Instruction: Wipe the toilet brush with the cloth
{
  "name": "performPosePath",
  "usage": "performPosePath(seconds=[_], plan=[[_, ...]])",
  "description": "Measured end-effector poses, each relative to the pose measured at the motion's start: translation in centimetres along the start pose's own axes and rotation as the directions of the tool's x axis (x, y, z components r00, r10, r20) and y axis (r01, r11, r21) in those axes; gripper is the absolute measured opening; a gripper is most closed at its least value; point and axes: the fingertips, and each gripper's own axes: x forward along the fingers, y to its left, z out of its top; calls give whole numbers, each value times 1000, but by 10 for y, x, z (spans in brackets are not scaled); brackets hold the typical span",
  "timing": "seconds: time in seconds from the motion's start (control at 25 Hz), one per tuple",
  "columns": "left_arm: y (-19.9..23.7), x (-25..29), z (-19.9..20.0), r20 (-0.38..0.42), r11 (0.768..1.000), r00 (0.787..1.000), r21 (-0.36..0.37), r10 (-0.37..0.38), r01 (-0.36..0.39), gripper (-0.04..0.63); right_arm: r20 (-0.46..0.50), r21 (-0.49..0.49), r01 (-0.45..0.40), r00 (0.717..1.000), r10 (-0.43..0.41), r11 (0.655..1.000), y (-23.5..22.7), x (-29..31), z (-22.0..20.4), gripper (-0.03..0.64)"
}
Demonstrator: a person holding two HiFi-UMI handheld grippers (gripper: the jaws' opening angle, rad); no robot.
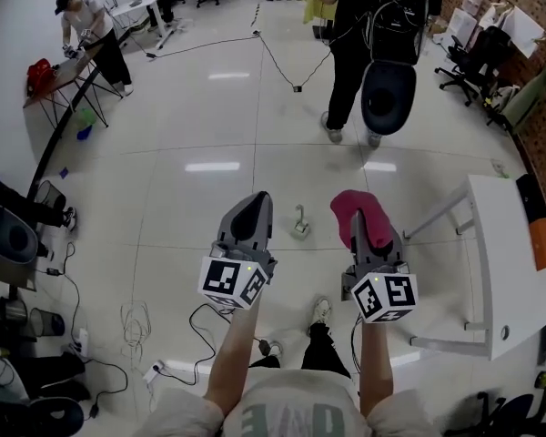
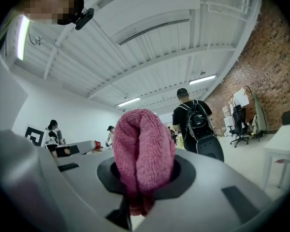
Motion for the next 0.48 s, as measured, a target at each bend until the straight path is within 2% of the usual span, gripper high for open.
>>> performPosePath(seconds=[0.2, 0.36, 0.48], plan=[[-1, -71, 14, -27, 1000, 999, -18, -25, 25, 3, -18, 35, 24, 1000, -23, 999, 60, -56, -7, 69], [-8, -108, 12, -36, 999, 999, -40, -1, 0, 3, -44, 40, 47, 998, -46, 998, 72, -92, -17, 69], [-23, -130, 5, -54, 999, 998, -35, -20, 18, 3, -70, 45, 56, 996, -53, 997, 79, -115, -26, 69]])
